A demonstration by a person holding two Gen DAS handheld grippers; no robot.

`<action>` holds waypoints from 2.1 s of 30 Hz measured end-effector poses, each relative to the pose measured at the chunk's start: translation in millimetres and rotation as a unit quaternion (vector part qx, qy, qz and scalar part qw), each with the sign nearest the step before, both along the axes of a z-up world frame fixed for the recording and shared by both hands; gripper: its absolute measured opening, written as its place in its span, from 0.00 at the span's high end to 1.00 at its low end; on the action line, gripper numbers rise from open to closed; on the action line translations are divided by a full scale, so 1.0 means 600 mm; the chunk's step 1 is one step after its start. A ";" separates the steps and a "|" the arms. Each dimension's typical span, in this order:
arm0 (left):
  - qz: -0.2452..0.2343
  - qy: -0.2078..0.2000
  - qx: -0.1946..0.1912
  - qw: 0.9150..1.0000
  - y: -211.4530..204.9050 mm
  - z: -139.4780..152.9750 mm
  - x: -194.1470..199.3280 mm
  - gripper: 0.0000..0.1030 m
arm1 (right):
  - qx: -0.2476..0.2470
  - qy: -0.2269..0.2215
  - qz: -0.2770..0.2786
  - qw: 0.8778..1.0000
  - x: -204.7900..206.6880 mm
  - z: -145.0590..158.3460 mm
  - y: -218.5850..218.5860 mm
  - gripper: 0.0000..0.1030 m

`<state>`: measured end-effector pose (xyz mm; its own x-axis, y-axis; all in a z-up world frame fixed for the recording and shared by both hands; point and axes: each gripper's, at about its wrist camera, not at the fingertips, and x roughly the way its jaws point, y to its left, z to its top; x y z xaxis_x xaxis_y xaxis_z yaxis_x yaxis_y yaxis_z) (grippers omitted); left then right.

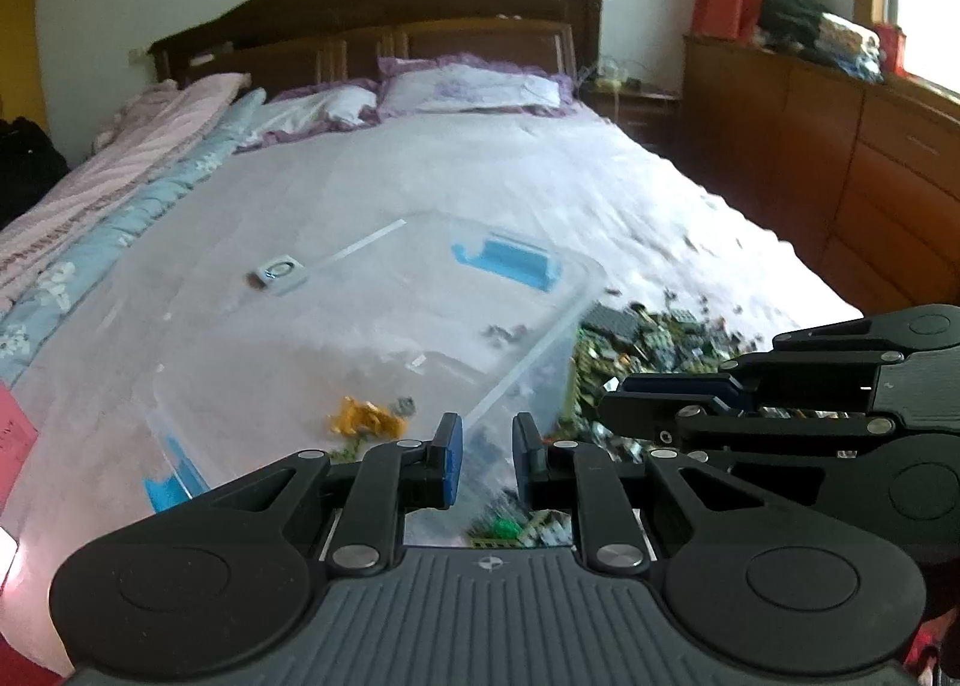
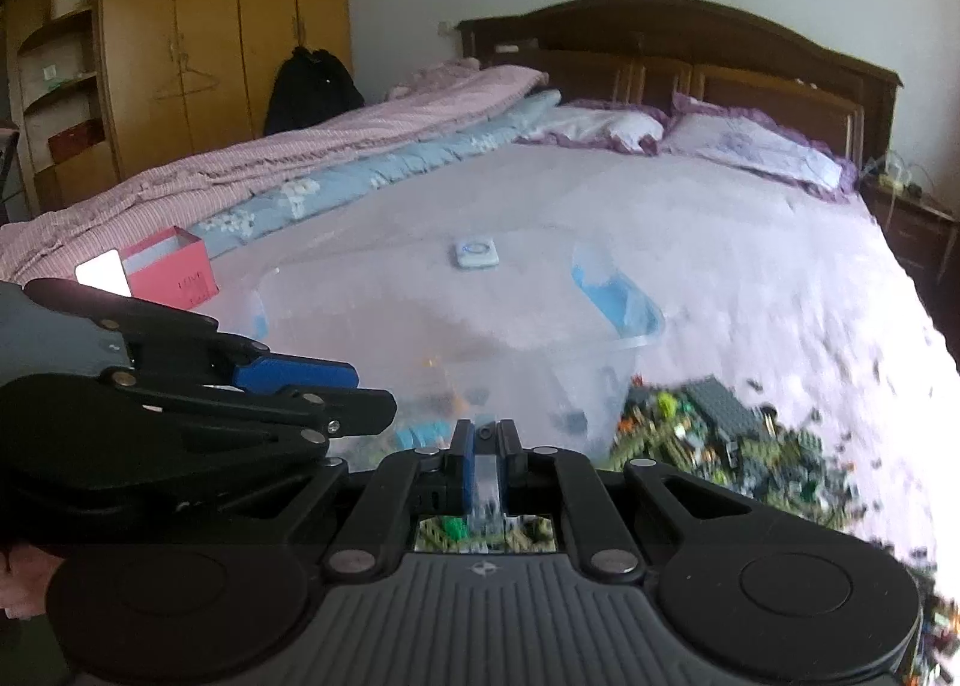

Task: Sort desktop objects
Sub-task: 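Carry both pieces over the clear bin and open both tools to drop them, then bring both open tools back over the Lego pile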

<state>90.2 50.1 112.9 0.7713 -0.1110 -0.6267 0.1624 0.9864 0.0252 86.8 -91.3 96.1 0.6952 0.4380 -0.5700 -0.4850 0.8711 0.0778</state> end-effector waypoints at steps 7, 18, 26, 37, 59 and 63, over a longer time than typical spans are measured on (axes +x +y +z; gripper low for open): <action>0.020 -0.009 0.001 1.000 0.029 0.011 0.023 0.81 | 0.004 -0.010 0.005 1.000 0.036 0.020 0.023 0.92; 0.030 0.004 0.002 1.000 0.051 -0.003 0.019 0.70 | 0.003 -0.006 0.026 1.000 0.096 0.034 0.063 0.92; 0.036 0.009 -0.001 0.999 0.046 -0.016 -0.002 0.45 | -0.005 -0.006 0.011 1.000 0.105 0.025 0.065 0.78; 0.031 -0.005 0.038 0.999 0.015 -0.029 -0.055 0.30 | -0.023 0.071 -0.014 0.997 -0.006 -0.087 -0.047 0.76; -0.018 0.076 0.043 0.996 -0.023 -0.130 -0.112 0.26 | -0.075 0.136 0.014 0.988 -0.098 -0.209 -0.031 0.85; -0.053 0.086 0.048 0.994 -0.041 -0.159 -0.110 0.33 | -0.070 0.119 -0.006 0.990 -0.114 -0.187 -0.056 0.85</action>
<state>24.5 25.7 17.6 0.6386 -0.1195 -0.7602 0.2747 0.9582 0.0802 18.3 -124.9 -16.3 0.5390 0.3357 -0.7725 -0.4575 0.8868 0.0662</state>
